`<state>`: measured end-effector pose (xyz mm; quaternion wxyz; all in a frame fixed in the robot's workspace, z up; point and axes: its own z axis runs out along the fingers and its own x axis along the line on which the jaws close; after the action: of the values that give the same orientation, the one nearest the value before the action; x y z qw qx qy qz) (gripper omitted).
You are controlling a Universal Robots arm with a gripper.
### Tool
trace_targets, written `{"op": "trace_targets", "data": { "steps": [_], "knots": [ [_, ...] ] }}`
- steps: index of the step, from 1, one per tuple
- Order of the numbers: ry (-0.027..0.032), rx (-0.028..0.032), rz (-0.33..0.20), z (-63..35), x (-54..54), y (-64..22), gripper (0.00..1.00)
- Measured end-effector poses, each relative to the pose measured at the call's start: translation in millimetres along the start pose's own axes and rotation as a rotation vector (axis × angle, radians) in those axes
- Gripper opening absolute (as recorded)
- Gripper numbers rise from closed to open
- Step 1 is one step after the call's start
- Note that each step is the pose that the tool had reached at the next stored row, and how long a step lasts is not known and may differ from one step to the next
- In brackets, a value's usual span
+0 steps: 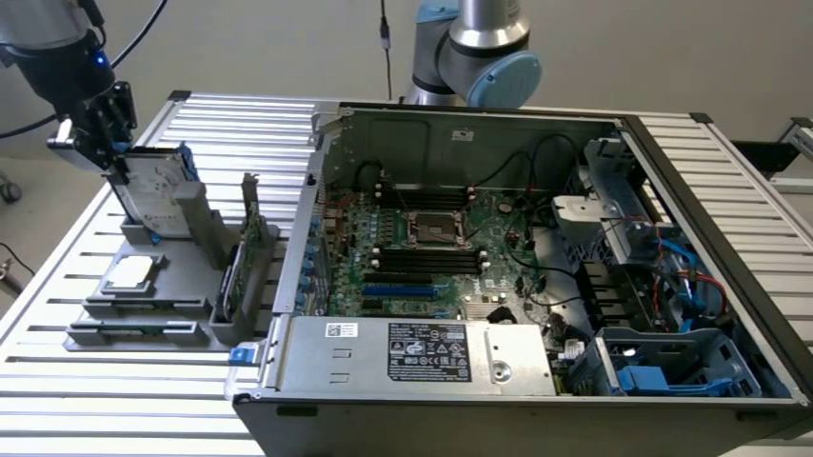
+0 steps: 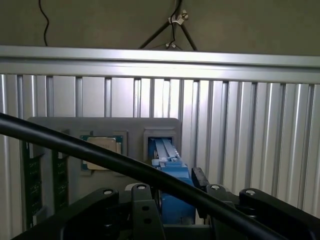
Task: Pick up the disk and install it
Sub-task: 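Pick up the disk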
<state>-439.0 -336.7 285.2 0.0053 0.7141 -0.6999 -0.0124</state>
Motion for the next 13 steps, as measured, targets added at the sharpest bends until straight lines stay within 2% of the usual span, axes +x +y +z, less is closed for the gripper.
{"op": "trace_targets", "data": {
  "steps": [4, 10, 13],
  "knots": [
    [0.0085, -0.0002, 0.000, -0.1, -0.1, -0.1, 0.41],
    [0.0266, -0.0006, 0.001, -0.1, -0.2, -0.5, 0.41],
    [0.0284, 0.0004, 0.001, -0.1, -0.5, -0.5, 0.41]
  ]
}}
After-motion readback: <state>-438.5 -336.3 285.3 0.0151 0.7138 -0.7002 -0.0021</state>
